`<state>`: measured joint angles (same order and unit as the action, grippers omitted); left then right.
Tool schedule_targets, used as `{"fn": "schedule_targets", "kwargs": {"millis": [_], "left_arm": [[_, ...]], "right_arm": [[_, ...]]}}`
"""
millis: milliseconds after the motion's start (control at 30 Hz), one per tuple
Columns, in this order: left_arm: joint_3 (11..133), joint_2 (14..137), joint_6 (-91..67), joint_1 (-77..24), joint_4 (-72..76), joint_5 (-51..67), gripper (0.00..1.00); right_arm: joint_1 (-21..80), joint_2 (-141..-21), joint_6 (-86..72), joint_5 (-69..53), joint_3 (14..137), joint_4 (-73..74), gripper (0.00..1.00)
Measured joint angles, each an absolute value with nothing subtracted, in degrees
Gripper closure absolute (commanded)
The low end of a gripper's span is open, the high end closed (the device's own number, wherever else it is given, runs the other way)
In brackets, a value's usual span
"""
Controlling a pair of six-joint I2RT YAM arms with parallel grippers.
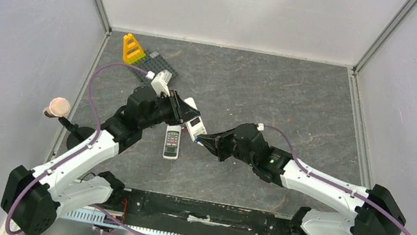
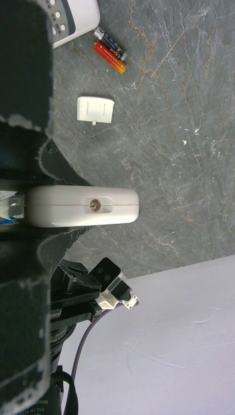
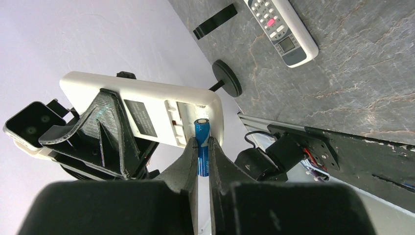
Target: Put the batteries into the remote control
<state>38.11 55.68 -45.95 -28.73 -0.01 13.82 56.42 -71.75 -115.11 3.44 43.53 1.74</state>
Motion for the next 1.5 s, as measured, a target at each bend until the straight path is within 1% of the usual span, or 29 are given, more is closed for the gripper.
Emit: {"fn": "schedule_targets", "kwargs": {"millis": [300, 400, 533, 767, 933, 1100, 1300, 1500], "left_arm": [[38.09, 55.68, -43.68, -28.75, 1.45, 15.18, 0.98], [38.09, 55.68, -42.72, -28.75, 1.93, 15.7, 0.98], [38.09, 55.66, -41.76, -28.73, 2.35, 16.8, 0.98], [38.09, 55.66, -40.36, -28.69, 2.37, 18.22, 0.98], [38.09, 55.66, -39.75, -28.69, 2.2, 18.33, 0.98], [38.17, 55.9, -39.62, -28.67, 1.23, 18.61, 0.98], [38.68, 57.71, -39.59, -28.56, -0.14, 18.74, 0.98], [38.68, 58.52, -39.59, -28.29, -0.95, 19.53, 0.98]], "right_arm": [[56.42, -72.23, -115.13, 3.05, 43.55, 0.86, 0.99], [56.42, -72.23, -115.28, 3.01, 43.55, 0.86, 0.93], [56.4, -72.23, -115.52, 2.96, 43.55, 0.86, 0.89], [56.12, -72.88, -116.22, 2.02, 43.59, 0.67, 0.91], [55.75, -73.19, -116.88, 1.48, 43.62, 0.71, 0.94], [55.59, -73.38, -117.45, 1.52, 43.66, 1.56, 0.92], [54.98, -74.87, -118.24, 0.73, 43.66, 1.76, 0.86], [53.98, -75.77, -118.52, -0.67, 43.66, 1.83, 0.73]]}}
